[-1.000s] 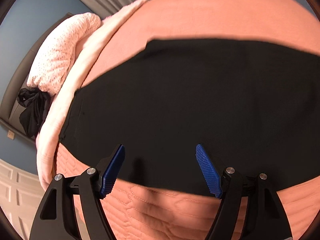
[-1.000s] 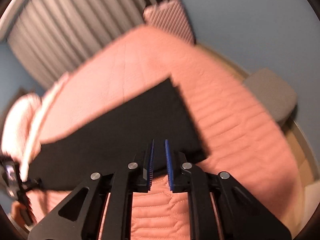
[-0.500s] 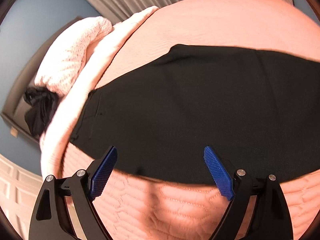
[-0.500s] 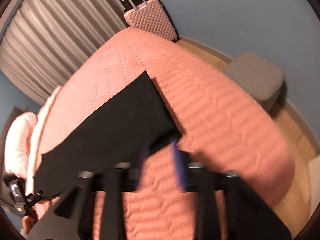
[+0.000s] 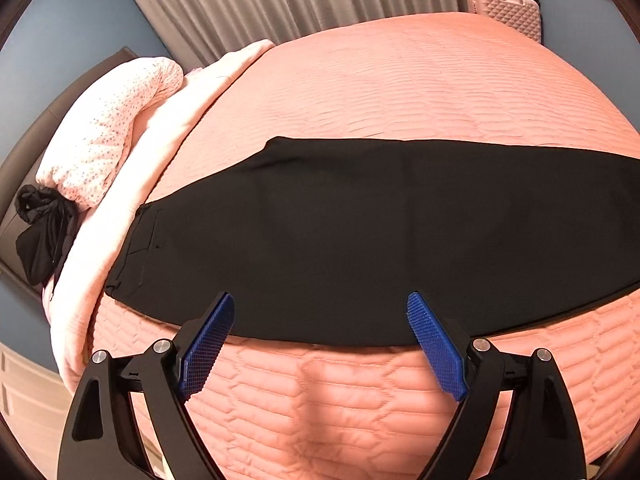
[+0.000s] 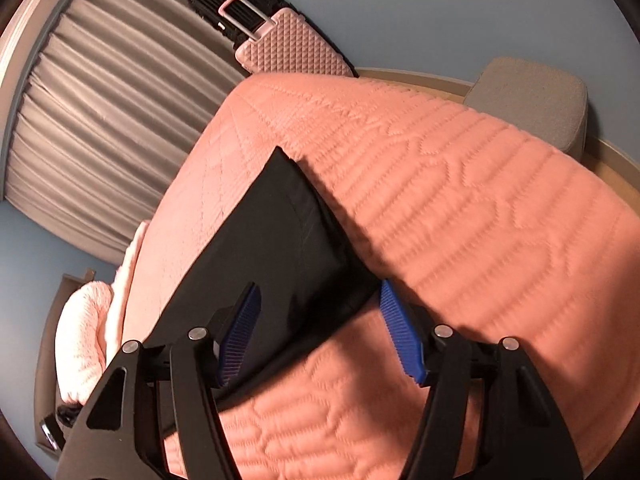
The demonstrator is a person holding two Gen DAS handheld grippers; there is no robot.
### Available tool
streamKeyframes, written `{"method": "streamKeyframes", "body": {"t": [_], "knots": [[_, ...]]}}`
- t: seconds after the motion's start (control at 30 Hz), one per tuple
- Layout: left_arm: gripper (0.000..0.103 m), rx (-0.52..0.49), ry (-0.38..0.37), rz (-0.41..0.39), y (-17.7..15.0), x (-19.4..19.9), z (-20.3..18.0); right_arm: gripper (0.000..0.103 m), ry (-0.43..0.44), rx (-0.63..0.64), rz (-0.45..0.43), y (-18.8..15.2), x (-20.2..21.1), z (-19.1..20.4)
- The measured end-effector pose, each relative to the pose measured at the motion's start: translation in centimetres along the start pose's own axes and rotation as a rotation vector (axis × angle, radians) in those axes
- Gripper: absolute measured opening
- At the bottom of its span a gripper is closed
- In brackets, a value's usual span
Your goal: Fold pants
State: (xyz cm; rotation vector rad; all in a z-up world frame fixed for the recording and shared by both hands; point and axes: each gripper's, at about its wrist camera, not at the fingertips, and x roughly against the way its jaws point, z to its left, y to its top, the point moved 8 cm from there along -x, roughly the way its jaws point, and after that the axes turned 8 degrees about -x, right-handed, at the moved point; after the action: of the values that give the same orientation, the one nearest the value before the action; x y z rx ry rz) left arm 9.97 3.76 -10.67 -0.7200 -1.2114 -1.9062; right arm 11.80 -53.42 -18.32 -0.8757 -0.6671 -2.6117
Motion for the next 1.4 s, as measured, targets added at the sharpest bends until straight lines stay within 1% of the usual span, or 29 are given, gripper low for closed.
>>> {"method": "streamKeyframes", "body": {"t": [0.03, 0.07, 0.1, 0.13, 0.17, 0.23, 0.33, 0.37, 0.4, 0.47, 0.53, 0.63, 0.7, 0.77, 0.8, 0.87, 0.93, 1.0, 1.03, 1.07, 1.1, 1.13, 1.17, 1.23, 1.27, 1.3, 1.33, 1.37, 1.4], "knots": [[0.087, -0.001, -0.004, -0.002, 0.1, 0.1, -0.3, 0.047, -0.005, -0.003, 0.003, 0.2, -0.3, -0.1], [0.087, -0.001, -0.003, -0.002, 0.3, 0.1, -0.4, 0.028, 0.003, -0.024, 0.019, 0.4, -0.8, -0.2], [0.087, -0.001, -0.002, -0.001, 0.4, 0.2, -0.5, 0.020, 0.019, -0.048, 0.038, 0.3, -1.2, -0.4], [0.087, -0.002, -0.003, -0.001, 0.4, 0.0, -0.3, 0.017, 0.023, -0.064, 0.039, 0.4, -1.3, -0.3], [0.087, 0.003, 0.007, 0.001, 0.3, -0.1, 0.0, 0.015, 0.023, -0.050, 0.032, 0.3, -0.9, 0.4], [0.087, 0.015, 0.015, 0.006, 0.1, -0.4, 0.9, 0.014, 0.033, -0.002, 0.012, 0.2, -0.2, 2.8], [0.087, 0.064, 0.014, 0.024, -1.0, -1.4, 3.2, 0.014, 0.072, 0.149, 0.034, -1.2, -0.1, 10.1], [0.087, 0.086, 0.015, 0.032, -1.4, -1.9, 4.2, 0.014, 0.095, 0.228, 0.063, -2.6, -0.5, 13.8], [0.087, 0.107, 0.020, 0.042, -1.9, -2.3, 5.2, 0.014, 0.107, 0.285, 0.085, -3.9, -0.9, 16.4], [0.087, 0.147, 0.014, 0.049, -2.8, -3.0, 7.2, 0.014, 0.139, 0.435, 0.153, -8.3, -2.7, 22.9], [0.087, 0.175, 0.024, 0.052, -3.8, -3.5, 9.3, 0.014, 0.163, 0.557, 0.227, -13.9, -5.1, 28.1], [0.087, 0.208, 0.034, 0.059, -5.4, -4.4, 12.4, 0.014, 0.181, 0.668, 0.343, -21.9, -8.9, 32.2], [0.087, 0.227, 0.033, 0.063, -6.6, -5.1, 14.6, 0.014, 0.171, 0.741, 0.437, -28.5, -11.9, 33.5], [0.087, 0.238, 0.056, 0.073, -7.7, -6.0, 16.9, 0.014, 0.129, 0.786, 0.539, -34.2, -15.1, 33.1], [0.087, 0.240, 0.065, 0.077, -8.2, -6.4, 17.9, 0.014, 0.101, 0.826, 0.554, -36.3, -16.0, 32.7], [0.087, 0.250, 0.070, 0.085, -9.3, -7.3, 19.7, 0.015, 0.106, 0.865, 0.520, -37.8, -15.8, 33.6], [0.087, 0.265, 0.077, 0.095, -10.1, -8.0, 21.1, 0.015, 0.131, 0.827, 0.532, -38.0, -15.5, 35.1], [0.087, 0.283, 0.070, 0.100, -10.8, -8.9, 22.2, 0.015, 0.169, 0.870, 0.509, -39.0, -14.3, 37.8], [0.087, 0.294, 0.064, 0.102, -11.1, -9.3, 22.6, 0.015, 0.184, 0.888, 0.509, -39.3, -14.1, 38.7], [0.087, 0.316, 0.055, 0.110, -11.4, -10.0, 23.1, 0.015, 0.205, 0.911, 0.526, -40.6, -14.1, 39.7], [0.087, 0.340, 0.043, 0.119, -11.6, -10.4, 23.3, 0.014, 0.207, 0.936, 0.542, -41.5, -14.5, 40.0], [0.087, 0.376, 0.012, 0.125, -11.9, -11.0, 23.7, 0.014, 0.197, 0.967, 0.551, -42.6, -14.9, 39.9], [0.087, 0.402, -0.009, 0.127, -12.0, -11.3, 23.9, 0.015, 0.168, 1.003, 0.565, -44.0, -15.9, 39.5], [0.087, 0.451, -0.059, 0.131, -12.3, -12.0, 24.3, 0.017, 0.099, 1.039, 0.594, -45.4, -17.9, 38.2], [0.087, 0.475, -0.093, 0.134, -12.4, -12.3, 24.5, 0.018, 0.115, 1.036, 0.566, -45.5, -17.5, 38.4], [0.087, 0.496, -0.114, 0.137, -12.5, -12.6, 24.7, 0.020, 0.115, 1.044, 0.561, -45.4, -16.7, 38.7], [0.087, 0.513, -0.139, 0.131, -12.6, -12.7, 25.0, 0.028, 0.112, 1.051, 0.562, -45.4, -16.3, 38.8], [0.087, 0.531, -0.160, 0.123, -12.6, -12.8, 25.4, 0.037, 0.119, 1.053, 0.560, -45.1, -15.0, 39.0], [0.087, 0.549, -0.173, 0.107, -12.5, -12.7, 25.9, 0.042, 0.141, 1.052, 0.550, -44.5, -13.7, 39.2]]}}
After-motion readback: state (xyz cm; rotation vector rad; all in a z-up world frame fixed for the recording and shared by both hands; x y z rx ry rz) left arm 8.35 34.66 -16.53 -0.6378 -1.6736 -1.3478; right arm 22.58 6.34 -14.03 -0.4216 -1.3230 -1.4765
